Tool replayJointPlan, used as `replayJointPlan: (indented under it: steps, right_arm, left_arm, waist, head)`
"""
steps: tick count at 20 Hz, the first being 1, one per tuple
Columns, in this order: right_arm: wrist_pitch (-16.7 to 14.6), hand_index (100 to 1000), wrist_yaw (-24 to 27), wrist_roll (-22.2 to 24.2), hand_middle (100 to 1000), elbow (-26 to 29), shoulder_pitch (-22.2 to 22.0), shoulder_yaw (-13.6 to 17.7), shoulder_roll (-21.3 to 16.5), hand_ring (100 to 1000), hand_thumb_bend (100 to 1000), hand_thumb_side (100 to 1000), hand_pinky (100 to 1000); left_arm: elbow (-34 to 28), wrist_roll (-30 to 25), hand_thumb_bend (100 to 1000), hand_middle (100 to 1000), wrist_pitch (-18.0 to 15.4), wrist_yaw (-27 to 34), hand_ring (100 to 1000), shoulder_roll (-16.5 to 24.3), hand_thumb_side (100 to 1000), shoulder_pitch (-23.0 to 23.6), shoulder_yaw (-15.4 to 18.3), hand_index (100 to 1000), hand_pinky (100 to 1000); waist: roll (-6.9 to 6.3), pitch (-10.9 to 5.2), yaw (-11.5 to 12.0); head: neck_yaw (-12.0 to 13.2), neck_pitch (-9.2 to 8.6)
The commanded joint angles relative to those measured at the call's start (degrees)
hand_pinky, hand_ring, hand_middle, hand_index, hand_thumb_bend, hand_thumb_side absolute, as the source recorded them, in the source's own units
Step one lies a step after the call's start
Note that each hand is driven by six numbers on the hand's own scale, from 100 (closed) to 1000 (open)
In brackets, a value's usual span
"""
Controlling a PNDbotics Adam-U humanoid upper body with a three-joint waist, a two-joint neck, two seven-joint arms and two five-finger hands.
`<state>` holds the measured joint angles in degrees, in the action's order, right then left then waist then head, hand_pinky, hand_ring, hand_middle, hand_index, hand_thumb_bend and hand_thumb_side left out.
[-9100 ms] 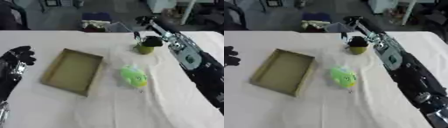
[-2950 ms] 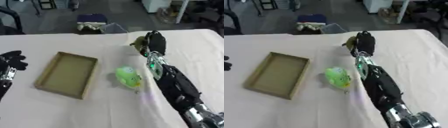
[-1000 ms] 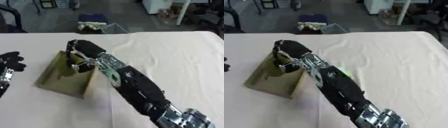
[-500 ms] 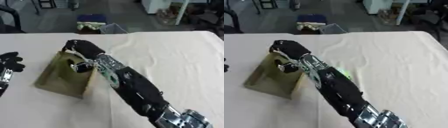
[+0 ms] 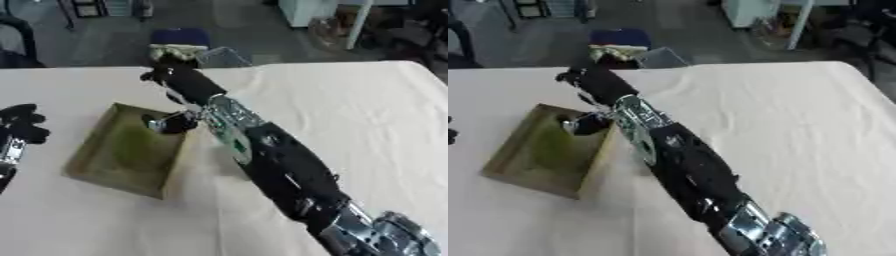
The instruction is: Pick up objects on the table and place them in the box.
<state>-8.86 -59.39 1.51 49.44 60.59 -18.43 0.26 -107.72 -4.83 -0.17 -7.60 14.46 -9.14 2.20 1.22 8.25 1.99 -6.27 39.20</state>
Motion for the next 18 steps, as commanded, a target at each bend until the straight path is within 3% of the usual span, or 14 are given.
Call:
replayJointPlan:
  steps: [1, 9, 18]
  right_arm:
    - [0.5, 910, 3.7, 1.4, 798, 2.1, 1.6, 0.6, -4.9, 854, 277, 460, 783]
    - [1.5, 899, 11.4, 4.5, 801, 5.8, -0.6, 1.1, -14.5, 864, 268, 467, 788]
    - [-0.5, 880, 21.4, 10.4, 804, 8.7, -4.6, 0.2, -21.5, 881, 246, 480, 789]
  left_arm:
    - [-0.5, 0.1, 328, 648, -0.1, -0.1, 625, 0.9, 752, -0.5, 0.2, 803, 659]
    - [-0.5, 0.3, 329, 649, -0.1, -0.3, 625, 1.3, 752, -0.3, 0.4, 803, 659]
    - [-0.4, 0.5, 329, 649, 0.0, -0.5, 625, 1.7, 751, -0.2, 0.6, 803, 659]
  waist:
    - [-0.14, -1.03, -0.2]
    - [0.12, -1.31, -1.3]
    - [0.44, -1.44, -2.4]
  head:
    - [0.4, -0.51]
    - [0.8, -0.43]
    - [1.2, -0.29]
